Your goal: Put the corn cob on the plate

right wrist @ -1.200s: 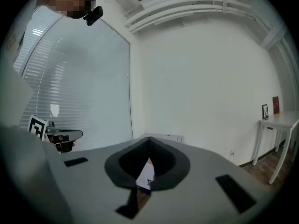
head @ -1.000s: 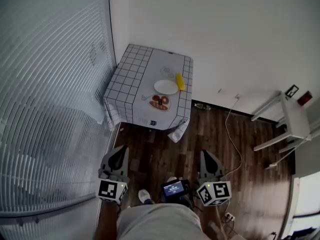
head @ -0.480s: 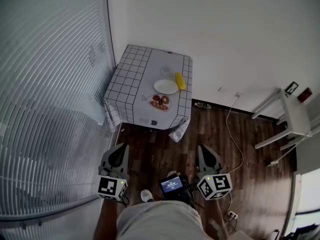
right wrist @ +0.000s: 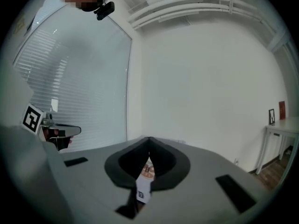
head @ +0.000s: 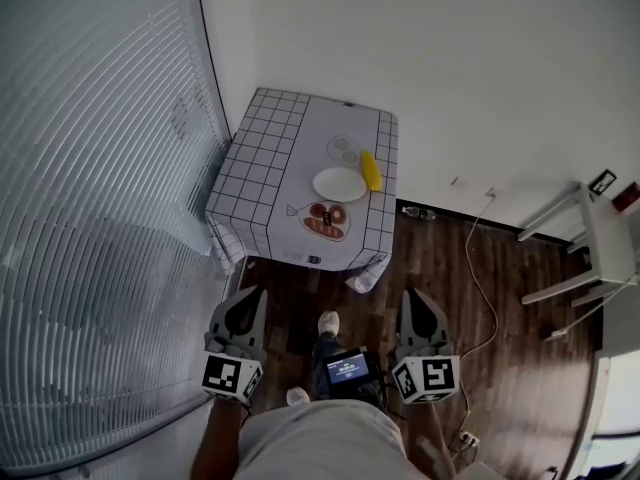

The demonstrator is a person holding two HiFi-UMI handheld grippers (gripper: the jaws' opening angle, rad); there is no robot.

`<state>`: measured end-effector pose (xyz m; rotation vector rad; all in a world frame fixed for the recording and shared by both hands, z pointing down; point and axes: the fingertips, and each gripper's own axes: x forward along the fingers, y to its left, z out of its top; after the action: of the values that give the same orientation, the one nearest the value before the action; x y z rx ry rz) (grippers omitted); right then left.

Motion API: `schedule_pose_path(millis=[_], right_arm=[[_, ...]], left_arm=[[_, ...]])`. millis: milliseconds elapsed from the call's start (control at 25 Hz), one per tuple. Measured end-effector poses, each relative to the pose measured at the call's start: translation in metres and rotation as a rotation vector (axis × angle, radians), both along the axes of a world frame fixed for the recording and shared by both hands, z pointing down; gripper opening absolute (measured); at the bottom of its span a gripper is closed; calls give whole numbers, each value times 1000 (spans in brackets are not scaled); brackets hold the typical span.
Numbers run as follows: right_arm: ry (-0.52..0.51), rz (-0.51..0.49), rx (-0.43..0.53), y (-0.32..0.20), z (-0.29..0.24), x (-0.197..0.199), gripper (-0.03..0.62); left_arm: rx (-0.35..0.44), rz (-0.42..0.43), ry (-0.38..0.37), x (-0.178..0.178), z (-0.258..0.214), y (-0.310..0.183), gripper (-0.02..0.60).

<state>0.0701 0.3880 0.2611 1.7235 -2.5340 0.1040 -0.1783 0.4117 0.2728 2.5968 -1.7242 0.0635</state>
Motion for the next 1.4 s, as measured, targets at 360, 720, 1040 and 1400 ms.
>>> schedule_pose_path(millis=[360,720,1040,1400], right_arm=[[-54,33,-44,-124,-2,17,6],[-89,51,-118,-215,25,39,6],[-119,33,-222,-254,57,48,6],[-140,78,-223,-257,56,65,6]], left_arm=[[-21,-16,14,15,-14,-126,8],[-59,-29,31,35,-4,-224,8],[-56,-17,-25,54,-10,-265,8],[-42,26,-33,68,-18,-283,8]])
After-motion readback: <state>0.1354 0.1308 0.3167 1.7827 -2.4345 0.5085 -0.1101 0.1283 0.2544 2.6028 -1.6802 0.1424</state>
